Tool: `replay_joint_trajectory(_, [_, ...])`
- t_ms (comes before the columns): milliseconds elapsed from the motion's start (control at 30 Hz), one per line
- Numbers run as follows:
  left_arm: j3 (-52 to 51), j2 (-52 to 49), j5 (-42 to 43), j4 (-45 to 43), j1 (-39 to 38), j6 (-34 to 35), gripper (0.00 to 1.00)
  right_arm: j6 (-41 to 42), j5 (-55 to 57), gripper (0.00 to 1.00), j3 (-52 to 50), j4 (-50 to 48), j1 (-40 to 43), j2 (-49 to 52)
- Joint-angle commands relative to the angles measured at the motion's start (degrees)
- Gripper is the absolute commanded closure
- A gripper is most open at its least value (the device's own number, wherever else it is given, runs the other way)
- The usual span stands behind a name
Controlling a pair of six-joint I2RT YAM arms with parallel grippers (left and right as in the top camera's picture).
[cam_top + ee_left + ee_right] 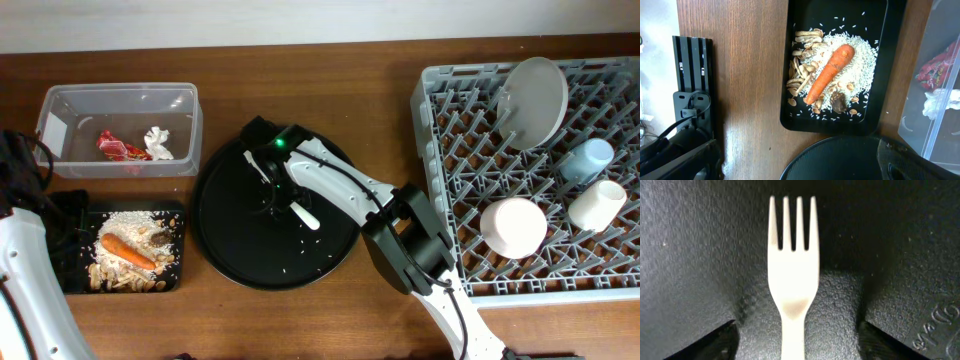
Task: Sort waste into correct bins and load items into the dishwasher rack
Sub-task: 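Move the right gripper to the white fork and grasp it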
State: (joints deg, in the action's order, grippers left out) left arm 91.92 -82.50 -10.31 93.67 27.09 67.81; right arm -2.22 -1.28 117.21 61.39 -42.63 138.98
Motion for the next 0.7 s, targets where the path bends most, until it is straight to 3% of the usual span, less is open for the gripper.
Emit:
replay_joint_trajectory(0, [-0.2, 0.4, -0.2, 0.0, 0.2, 0.7, 0.01, 0.1, 0.9, 0.36, 0.3, -0.4, -0.5, 1.0])
replay_joint_trajectory(67, [-0.2, 0.4, -0.2, 0.0, 0.2, 0.7, 0.01, 0.1, 0.9, 0.51, 0.3, -0.4, -0.5, 1.0])
replay_joint_trajectory(100, [-0.2, 0.4, -0.2, 0.0, 0.2, 0.7, 0.01, 0.1, 0.9, 0.53, 0.3, -0.4, -0.5, 1.0])
replay_joint_trajectory(633, [-0.2, 0.4, -0.2, 0.0, 0.2, 0.7, 0.01, 0.1, 0.9, 0.57, -2.1, -1.1, -0.5, 1.0])
replay_joint_trajectory(667, [-0.2, 0.4, -0.2, 0.0, 0.2, 0.7, 0.01, 0.1, 0.9, 0.61, -2.1, -1.2, -0.5, 1.0])
